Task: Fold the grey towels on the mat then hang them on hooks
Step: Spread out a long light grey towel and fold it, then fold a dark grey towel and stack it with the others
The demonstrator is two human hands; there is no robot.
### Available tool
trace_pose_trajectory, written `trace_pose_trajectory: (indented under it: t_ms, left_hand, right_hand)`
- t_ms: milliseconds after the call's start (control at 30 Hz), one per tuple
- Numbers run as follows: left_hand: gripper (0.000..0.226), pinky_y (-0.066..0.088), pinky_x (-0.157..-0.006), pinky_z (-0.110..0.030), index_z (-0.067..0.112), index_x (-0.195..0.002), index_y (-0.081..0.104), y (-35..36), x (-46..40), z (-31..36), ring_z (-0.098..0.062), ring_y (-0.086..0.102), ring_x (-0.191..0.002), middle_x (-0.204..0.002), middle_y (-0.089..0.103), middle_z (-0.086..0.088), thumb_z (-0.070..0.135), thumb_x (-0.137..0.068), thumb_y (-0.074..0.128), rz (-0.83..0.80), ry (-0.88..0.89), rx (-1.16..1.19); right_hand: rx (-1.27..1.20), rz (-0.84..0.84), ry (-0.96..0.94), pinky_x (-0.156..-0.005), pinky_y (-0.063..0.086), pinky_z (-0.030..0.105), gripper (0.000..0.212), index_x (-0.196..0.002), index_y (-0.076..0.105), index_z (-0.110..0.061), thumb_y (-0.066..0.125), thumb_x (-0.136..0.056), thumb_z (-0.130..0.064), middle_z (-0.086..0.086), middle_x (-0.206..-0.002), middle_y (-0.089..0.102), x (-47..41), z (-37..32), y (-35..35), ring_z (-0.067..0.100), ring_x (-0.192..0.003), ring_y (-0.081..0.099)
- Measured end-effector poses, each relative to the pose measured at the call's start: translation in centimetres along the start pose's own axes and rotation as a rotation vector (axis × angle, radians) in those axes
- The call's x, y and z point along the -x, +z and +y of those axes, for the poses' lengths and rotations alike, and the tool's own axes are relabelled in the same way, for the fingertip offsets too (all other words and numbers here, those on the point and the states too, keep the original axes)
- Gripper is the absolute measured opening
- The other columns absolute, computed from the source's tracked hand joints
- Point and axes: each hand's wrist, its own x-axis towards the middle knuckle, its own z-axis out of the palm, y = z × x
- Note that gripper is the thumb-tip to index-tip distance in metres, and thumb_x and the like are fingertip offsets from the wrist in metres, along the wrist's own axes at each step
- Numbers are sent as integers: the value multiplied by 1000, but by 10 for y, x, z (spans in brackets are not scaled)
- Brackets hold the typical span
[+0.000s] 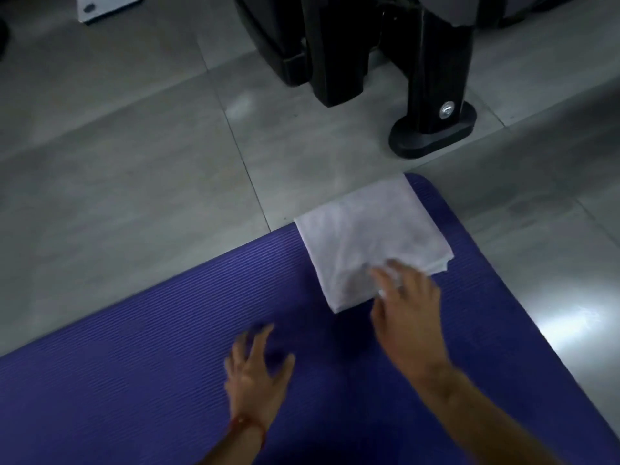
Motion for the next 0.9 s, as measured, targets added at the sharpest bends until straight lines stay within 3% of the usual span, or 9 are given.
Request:
trace_pose_trajectory:
  t_ms: [67, 133, 200, 267, 300, 367, 567, 900]
  left_hand:
    - [59, 47, -93, -53, 36, -137, 58, -16, 29, -78, -40, 53, -123, -151, 43, -7, 48, -79, 66, 71, 77, -152]
    - [61, 42, -101, -43, 25, -135, 63, -35, 48, -146, -44, 58, -118, -153, 41, -11, 43, -77, 57, 40, 152, -246]
    - [69, 36, -112, -47, 33, -146, 51, -52, 55, -180, -47, 46, -132, -164, 23, -12, 44, -79, 62, -103, 161, -313]
    - [93, 29, -114, -65, 60, -151, 17, -57, 56, -189, -49, 12, -150, -169, -7, 4, 43, -80, 76, -250, 108, -346]
    - [104, 27, -111, -70, 67, -148, 3, -57, 56, -189, -48, 0, -151, -167, -18, 10, 41, -81, 79, -297, 70, -348]
    - [111, 27, -107, -74, 68, -145, -8, -56, 55, -186, -49, -7, -150, -164, -27, 13, 40, -83, 79, -324, 46, -372]
    - [103, 13, -110, -80, 56, -149, -14, -49, 49, -189, -51, -26, -145, -159, -39, 4, 36, -92, 70, -420, 19, -350]
    - [106, 26, -102, -82, 47, -155, -9, -55, 41, -176, -64, -11, -142, -163, -25, -11, 34, -90, 74, -408, 28, -429]
  right_hand:
    - [-56, -186, -213, -106, 43, 50, 69, -141, 53, -26, 70, -76, -13, 2, -141, 55, 44, -45, 31, 24, -127, 55]
    - [-68, -406, -215, -111, 40, 58, 85, -151, 40, -33, 77, -76, -19, 5, -155, 45, 83, -87, 68, 27, -139, 48]
    - [-22, -628, -173, -112, 24, 75, 99, -160, 17, -36, 77, -82, -22, 12, -169, 9, 113, -119, 91, 38, -154, 17]
    - [112, -830, -138, -107, -2, 85, 113, -158, -16, -37, 73, -89, -29, 17, -162, -33, 141, -148, 104, 47, -150, -23]
    - [184, -854, -120, -103, -6, 86, 120, -155, -26, -36, 74, -89, -34, 19, -156, -43, 151, -159, 109, 51, -144, -32]
    - [278, -850, -79, -101, -1, 89, 129, -152, -32, -34, 77, -85, -41, 24, -152, -47, 159, -175, 111, 57, -140, -35]
    - [418, -927, -22, -103, 11, 88, 146, -152, -35, -27, 87, -73, -45, 34, -146, -47, 157, -190, 124, 67, -136, -30]
    - [539, -964, -25, -104, 17, 85, 152, -149, -39, -30, 88, -68, -53, 30, -149, -46, 150, -201, 129, 64, -137, -31]
